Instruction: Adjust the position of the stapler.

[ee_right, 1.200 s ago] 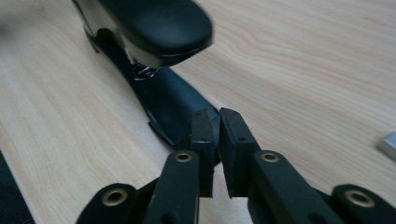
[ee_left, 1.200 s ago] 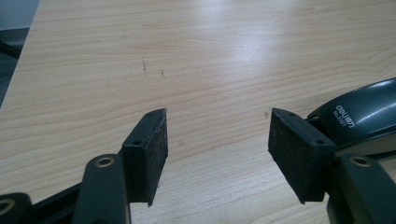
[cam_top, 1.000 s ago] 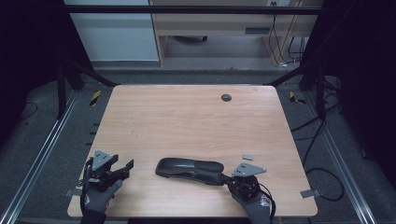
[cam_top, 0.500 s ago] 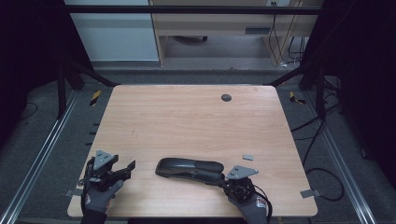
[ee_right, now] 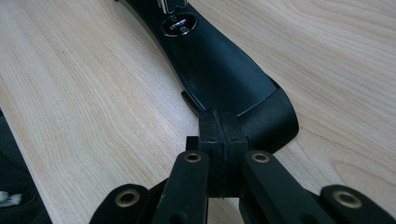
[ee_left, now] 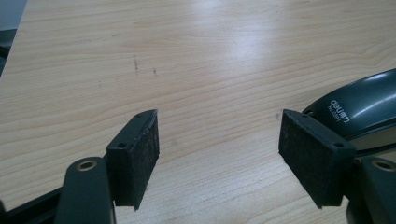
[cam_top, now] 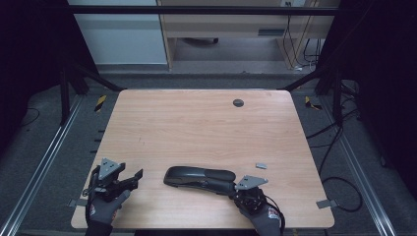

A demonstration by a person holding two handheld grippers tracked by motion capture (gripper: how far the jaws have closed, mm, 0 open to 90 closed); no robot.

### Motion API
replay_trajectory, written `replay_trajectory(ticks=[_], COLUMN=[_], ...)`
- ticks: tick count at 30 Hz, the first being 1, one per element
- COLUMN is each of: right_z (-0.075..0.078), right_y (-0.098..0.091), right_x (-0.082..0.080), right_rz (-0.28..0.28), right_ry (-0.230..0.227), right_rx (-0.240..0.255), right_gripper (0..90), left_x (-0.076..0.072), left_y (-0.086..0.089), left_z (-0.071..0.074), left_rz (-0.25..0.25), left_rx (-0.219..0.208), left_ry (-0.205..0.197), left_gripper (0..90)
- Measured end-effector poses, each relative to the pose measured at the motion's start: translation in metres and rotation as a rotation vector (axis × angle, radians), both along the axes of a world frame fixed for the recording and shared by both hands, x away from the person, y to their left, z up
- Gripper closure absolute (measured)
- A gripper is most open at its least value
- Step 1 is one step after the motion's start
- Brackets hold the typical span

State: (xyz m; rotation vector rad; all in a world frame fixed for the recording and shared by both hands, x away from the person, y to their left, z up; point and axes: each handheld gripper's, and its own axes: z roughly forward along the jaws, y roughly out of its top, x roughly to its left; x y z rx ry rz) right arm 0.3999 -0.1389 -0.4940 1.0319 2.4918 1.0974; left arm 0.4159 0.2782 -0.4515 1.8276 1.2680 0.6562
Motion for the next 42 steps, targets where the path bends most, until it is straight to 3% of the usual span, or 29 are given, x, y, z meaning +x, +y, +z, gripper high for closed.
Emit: replay_trajectory(ticks=[9,16,22,29,33,42], right_z=[-0.001,-0.001,-0.002,-0.002,-0.002,-0.002], right_y=[0.0,0.0,0.0,-0.002,-0.003,-0.003], right_x=[0.001,0.003,0.006,0.01,0.011,0.014], right_rz=[0.005,-0.004,-0.019,-0.031,-0.042,-0.055], right_ry=[-0.013,-0.031,-0.032,-0.029,-0.033,-0.034], right_rx=[-0.004,-0.019,-0.013,-0.002,-0.002,-0.006], right_gripper=[90.0,90.0,90.0,90.0,90.0,90.0], left_x=[0.001,0.001,0.001,-0.003,-0.006,-0.006], left_y=[0.001,-0.001,0.0,-0.001,-0.001,-0.003], left_z=[0.0,0.0,0.0,0.003,0.005,0.004], left_rz=[-0.007,-0.028,-0.024,0.011,0.006,-0.01], left_rx=[-0.021,-0.012,-0.006,0.02,0.021,0.021], left_ry=[0.006,0.007,-0.001,-0.046,-0.073,-0.08], left_gripper=[25.7,25.8,32.7,41.9,47.6,50.3])
